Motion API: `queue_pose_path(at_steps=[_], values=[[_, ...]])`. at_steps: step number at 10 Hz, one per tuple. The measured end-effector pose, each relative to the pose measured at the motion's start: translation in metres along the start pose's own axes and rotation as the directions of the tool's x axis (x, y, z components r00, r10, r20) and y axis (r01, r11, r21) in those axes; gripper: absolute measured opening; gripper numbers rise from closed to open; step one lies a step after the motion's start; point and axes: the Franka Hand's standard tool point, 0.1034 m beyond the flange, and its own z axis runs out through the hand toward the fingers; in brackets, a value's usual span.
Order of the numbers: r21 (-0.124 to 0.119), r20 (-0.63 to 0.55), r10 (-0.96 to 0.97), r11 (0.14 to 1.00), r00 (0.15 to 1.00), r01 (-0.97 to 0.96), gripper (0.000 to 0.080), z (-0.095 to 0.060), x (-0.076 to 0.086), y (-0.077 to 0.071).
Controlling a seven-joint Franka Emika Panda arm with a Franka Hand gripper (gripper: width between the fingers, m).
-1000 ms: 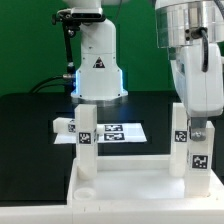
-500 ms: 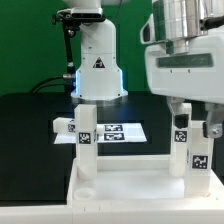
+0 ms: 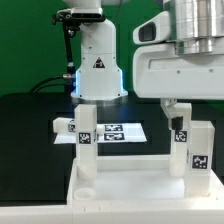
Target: Assemble desk
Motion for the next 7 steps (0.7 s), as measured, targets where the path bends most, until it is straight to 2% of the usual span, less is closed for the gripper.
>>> queue_pose_path(at_steps=[1,2,3,4,5,6,7], values=[[-0.002,-0.001,-0.174,0.985,0.985,0.174,0.0649,0.002,0.0046,0.0029],[-0.003,-0.002,-0.178,0.984,0.984,0.178,0.0649,0.002,0.0055,0.0042],[-0.006,-0.002,-0.183,0.983,0.983,0.183,0.0525,0.0023,0.0054,0.0043],[-0.007,-0.002,-0.168,0.986,0.986,0.168,0.0525,0.0023,0.0054,0.0045],[-0.007,-0.002,-0.168,0.986,0.986,0.168,0.038,0.0024,0.0055,0.0047],[-0.007,-0.002,-0.131,0.991,0.991,0.13,0.0284,0.0026,0.0057,0.0054],[-0.01,-0.003,-0.043,0.999,0.999,0.043,0.0284,0.0026,0.0067,0.0071]])
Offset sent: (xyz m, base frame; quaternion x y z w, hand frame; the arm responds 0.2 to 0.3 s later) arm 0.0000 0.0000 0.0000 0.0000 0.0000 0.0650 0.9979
